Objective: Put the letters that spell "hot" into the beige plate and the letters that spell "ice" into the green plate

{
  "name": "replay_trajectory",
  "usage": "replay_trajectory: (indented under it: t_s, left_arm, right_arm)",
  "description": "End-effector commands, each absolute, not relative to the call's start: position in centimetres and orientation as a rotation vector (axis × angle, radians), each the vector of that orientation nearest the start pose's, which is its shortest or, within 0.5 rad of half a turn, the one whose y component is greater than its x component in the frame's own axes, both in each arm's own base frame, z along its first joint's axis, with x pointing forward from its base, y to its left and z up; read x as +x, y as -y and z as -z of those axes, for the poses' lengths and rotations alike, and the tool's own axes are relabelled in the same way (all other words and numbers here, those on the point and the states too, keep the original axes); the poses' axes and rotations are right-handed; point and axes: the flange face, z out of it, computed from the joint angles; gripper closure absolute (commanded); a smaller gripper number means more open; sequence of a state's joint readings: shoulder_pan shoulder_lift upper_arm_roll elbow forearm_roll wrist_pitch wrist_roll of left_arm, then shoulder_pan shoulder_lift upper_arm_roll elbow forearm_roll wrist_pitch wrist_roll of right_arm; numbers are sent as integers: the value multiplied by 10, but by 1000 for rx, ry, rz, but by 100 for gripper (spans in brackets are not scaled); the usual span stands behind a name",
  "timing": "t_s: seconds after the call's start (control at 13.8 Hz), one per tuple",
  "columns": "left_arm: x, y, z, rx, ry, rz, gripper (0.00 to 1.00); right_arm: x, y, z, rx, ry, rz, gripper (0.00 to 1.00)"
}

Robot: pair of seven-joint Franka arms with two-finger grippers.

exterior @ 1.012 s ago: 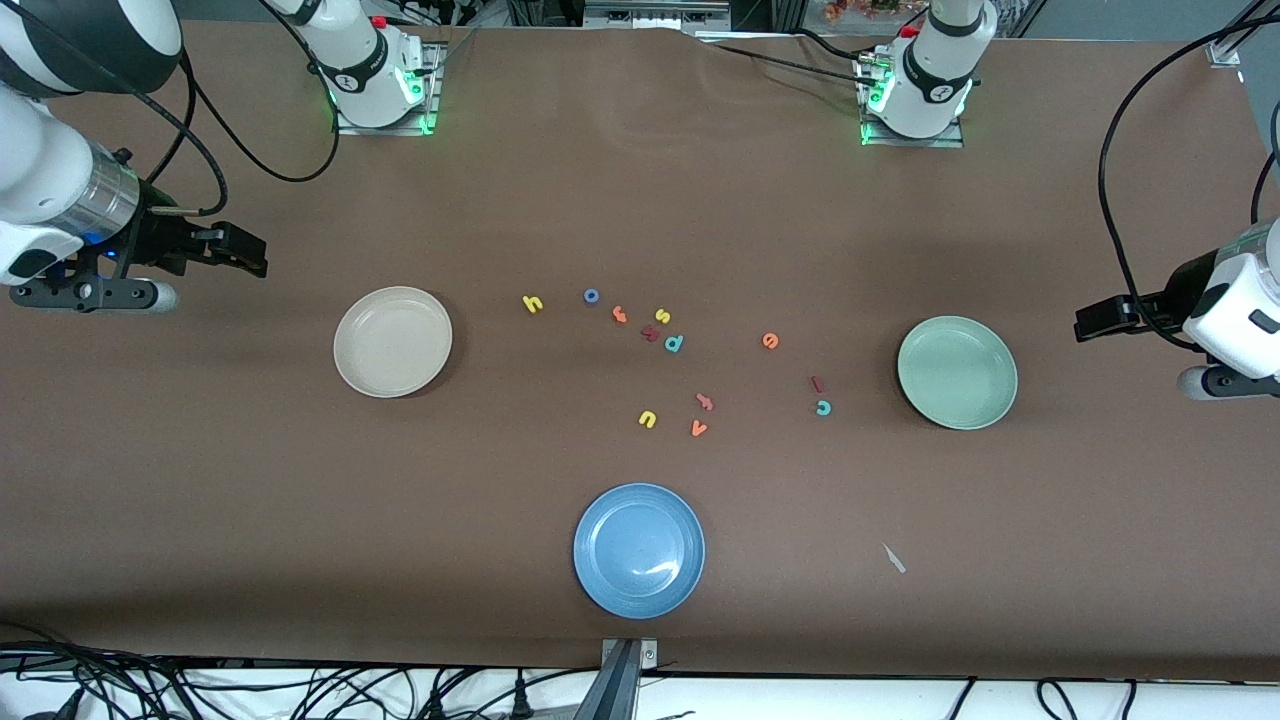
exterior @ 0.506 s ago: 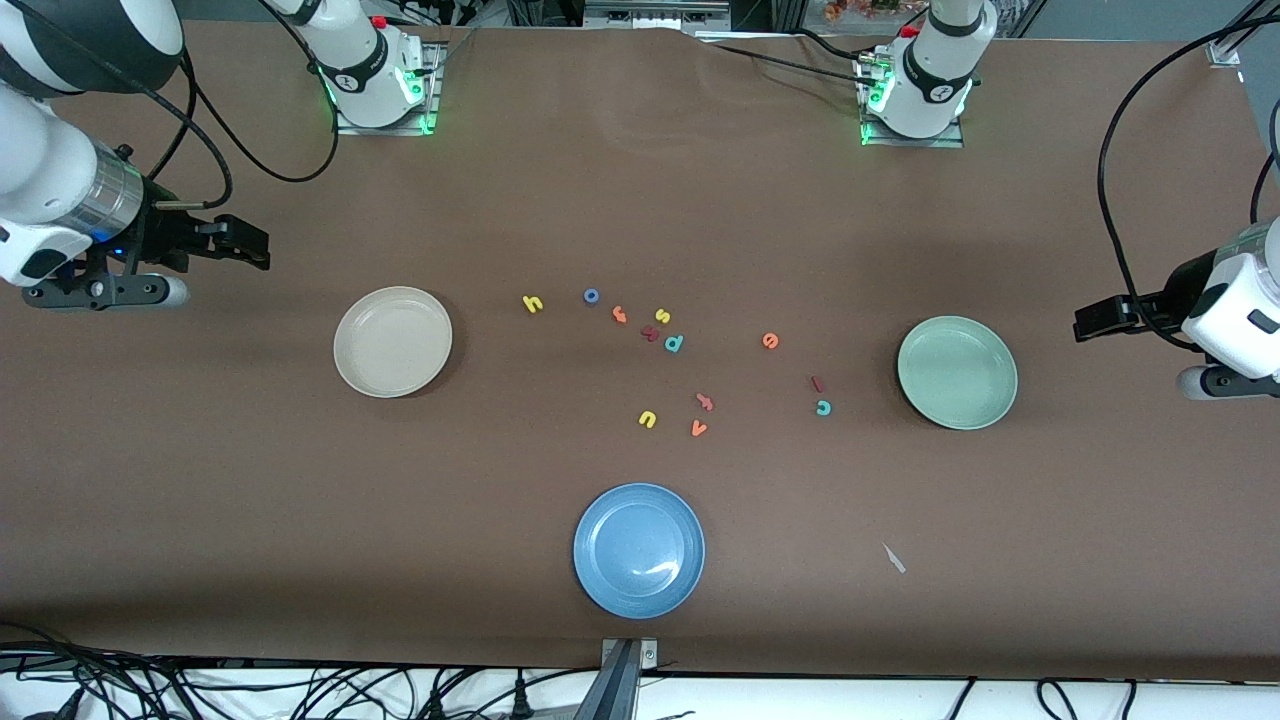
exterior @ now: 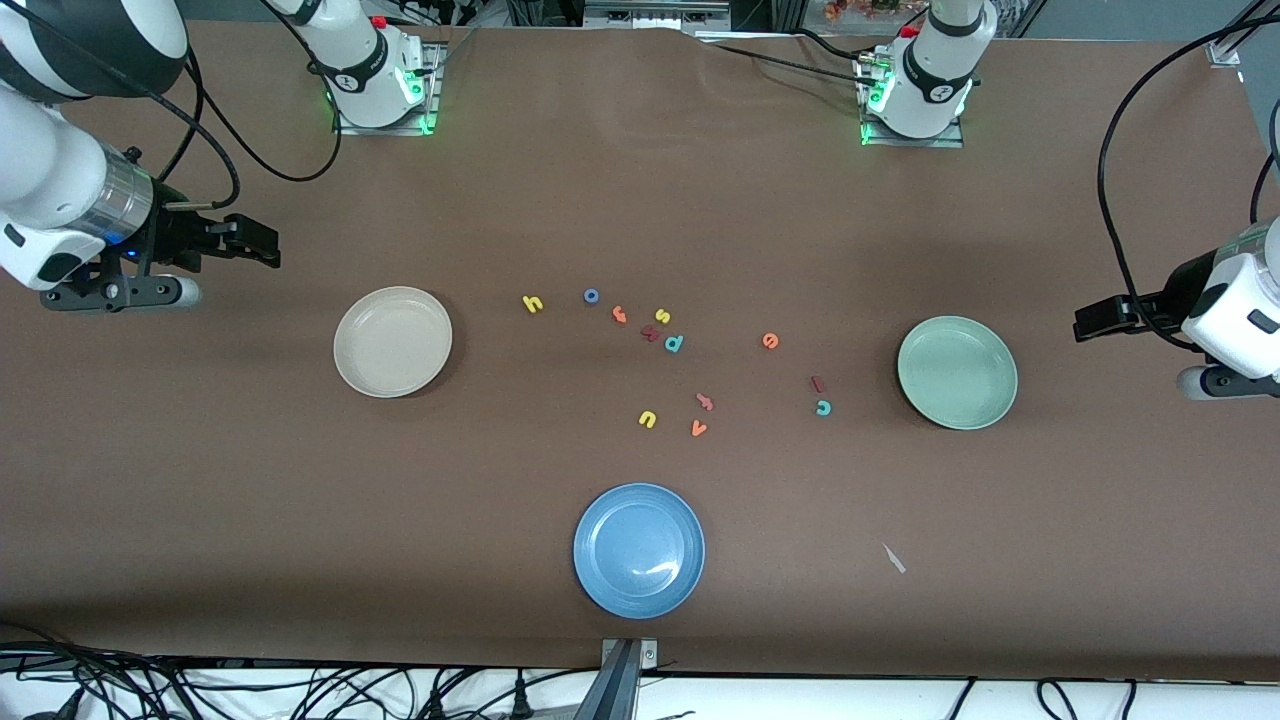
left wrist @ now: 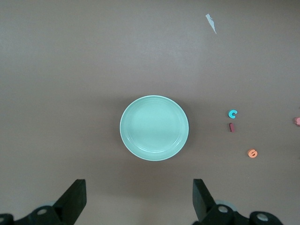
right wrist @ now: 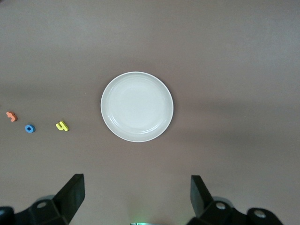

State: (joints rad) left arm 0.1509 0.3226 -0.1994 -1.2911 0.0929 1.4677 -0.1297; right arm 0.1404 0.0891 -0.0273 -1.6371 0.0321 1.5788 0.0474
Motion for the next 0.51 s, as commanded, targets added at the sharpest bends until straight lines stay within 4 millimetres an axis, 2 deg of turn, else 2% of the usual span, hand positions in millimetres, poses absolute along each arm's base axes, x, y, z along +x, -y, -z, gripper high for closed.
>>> replay_trajectory:
  t_s: [0.0, 0.43]
  left_arm:
    - [632, 0, -558, -3112, 108, -214, 1]
    - [632, 0, -558, -3112, 111, -214, 1]
  right_arm:
    - [570, -67, -543, -3090, 115, -245, 0]
    - [570, -67, -540, -3088, 112, -264, 0]
